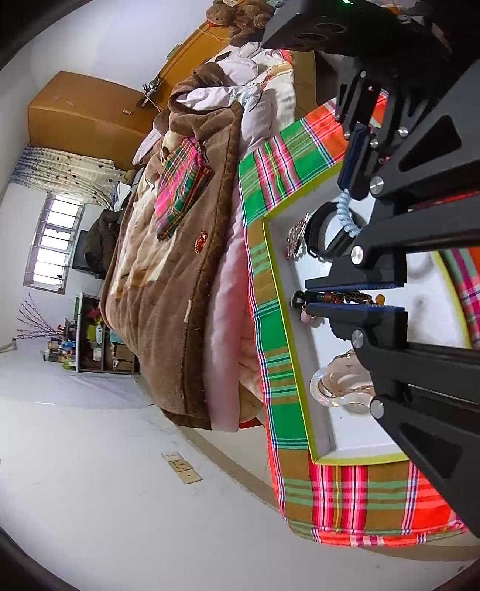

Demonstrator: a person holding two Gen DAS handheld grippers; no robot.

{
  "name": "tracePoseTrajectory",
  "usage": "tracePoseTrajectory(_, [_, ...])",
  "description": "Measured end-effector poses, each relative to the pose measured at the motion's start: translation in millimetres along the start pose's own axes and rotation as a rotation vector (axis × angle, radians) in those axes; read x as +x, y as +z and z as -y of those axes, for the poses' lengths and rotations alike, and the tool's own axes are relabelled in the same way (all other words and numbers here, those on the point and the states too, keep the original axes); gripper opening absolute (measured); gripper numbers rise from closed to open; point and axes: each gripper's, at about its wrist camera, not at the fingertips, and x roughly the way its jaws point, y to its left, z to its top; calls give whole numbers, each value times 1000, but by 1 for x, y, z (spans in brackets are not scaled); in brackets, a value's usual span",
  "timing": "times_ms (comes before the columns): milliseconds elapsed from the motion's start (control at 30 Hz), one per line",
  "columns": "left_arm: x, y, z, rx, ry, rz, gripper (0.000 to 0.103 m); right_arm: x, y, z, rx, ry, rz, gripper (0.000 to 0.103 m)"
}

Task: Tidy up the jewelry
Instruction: 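Carry the beaded bracelet and blue coil tie into the box and open both tools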

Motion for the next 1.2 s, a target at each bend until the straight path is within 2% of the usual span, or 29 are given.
tracePoseTrajectory(333, [34, 0, -6, 14, 28, -59, 6, 29, 1, -6, -39, -9, -82, 9])
tracePoseTrajectory(700, [59, -9, -12, 6, 30, -121, 6, 42, -2, -14, -100, -58, -116, 9])
tracePoseTrajectory(1200, [58, -12, -18, -21, 46, -128, 9, 42, -1, -15, -100, -64, -112, 10])
